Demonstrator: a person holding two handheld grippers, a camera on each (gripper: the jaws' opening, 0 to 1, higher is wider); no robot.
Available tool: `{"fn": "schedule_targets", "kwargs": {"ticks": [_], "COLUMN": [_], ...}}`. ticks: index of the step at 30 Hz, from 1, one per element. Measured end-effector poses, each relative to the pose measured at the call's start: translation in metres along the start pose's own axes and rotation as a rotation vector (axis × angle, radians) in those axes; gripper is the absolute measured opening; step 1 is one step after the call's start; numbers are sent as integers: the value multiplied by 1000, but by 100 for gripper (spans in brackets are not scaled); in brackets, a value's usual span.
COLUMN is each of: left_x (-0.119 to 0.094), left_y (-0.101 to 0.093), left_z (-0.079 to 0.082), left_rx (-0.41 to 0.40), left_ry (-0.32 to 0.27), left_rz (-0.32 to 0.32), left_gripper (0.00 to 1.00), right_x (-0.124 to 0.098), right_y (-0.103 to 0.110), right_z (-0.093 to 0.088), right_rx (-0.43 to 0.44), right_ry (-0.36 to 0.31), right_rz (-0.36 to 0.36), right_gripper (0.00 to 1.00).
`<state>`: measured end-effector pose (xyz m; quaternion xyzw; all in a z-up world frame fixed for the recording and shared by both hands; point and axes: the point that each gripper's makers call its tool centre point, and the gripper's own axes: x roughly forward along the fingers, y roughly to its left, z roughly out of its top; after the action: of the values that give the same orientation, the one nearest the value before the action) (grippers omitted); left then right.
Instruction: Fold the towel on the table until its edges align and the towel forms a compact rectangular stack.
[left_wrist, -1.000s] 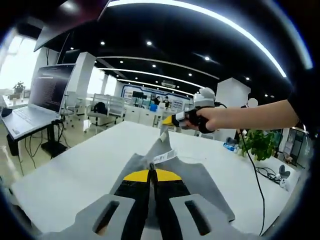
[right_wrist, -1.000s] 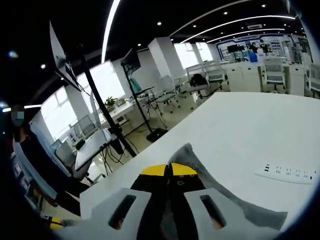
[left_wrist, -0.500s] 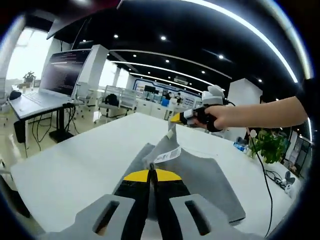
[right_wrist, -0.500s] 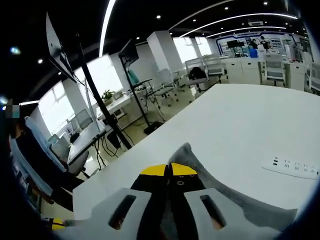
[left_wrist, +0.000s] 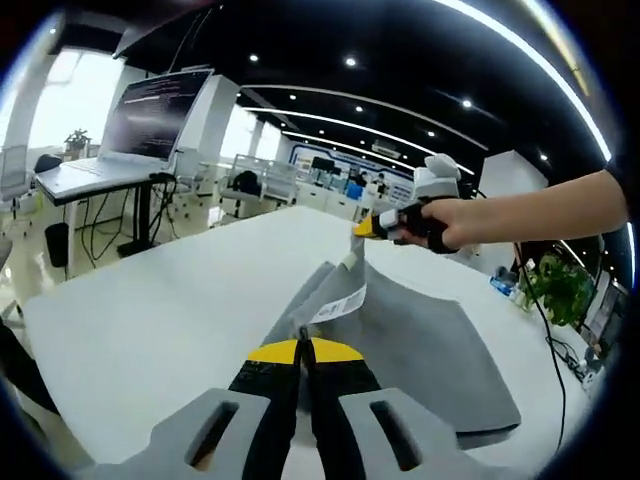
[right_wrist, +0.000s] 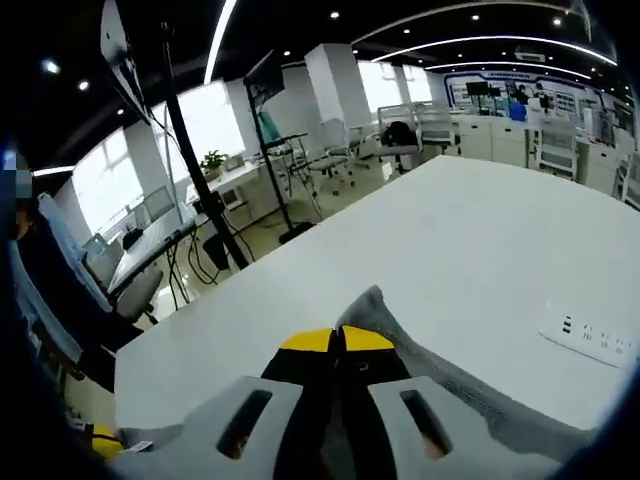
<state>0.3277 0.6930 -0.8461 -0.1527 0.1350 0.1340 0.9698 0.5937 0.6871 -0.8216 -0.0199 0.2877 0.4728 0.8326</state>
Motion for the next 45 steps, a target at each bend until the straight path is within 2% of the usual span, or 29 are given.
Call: {"fn": "schedule_targets", "kwargs": {"ticks": [9,13,22,25,27,32,35,38,45], "left_x": [9,15,22,25,27,28,26,28,29], "left_y": [9,16,26,27,29,34,39,40,39], "left_z": [-9,-17,-29,-35,-38,-40,-41,-44,-38], "left_rx": [-18,-38,-58,-52,-63,-52,-3,-28,-30], "left_ry": [5,17,22,32,39,36,36,42,33], "left_rz": [22,46,74,87,88,110,158,148,128], "left_gripper": [2,2,2,2,2,3,2,2,2], "right_x": [17,30,45,54,63,70,73,77,83], "right_y": [-1,-3,-6,-11,-14,-13,-18,-21,-16], "right_z": [-4,-14,-23,-31,-33,-38,-39,-41,-40], "right_rx": [-30,-91,-94,-171,-169,-206,-241,-245,-249], "right_ry": [13,36,43,65,64,57,60,64,24], "right_rz": [-4,-15,-33,-46,-45,-47,-57,-58,-32], "right_gripper": [0,0,0,0,0,0,0,0,2]}}
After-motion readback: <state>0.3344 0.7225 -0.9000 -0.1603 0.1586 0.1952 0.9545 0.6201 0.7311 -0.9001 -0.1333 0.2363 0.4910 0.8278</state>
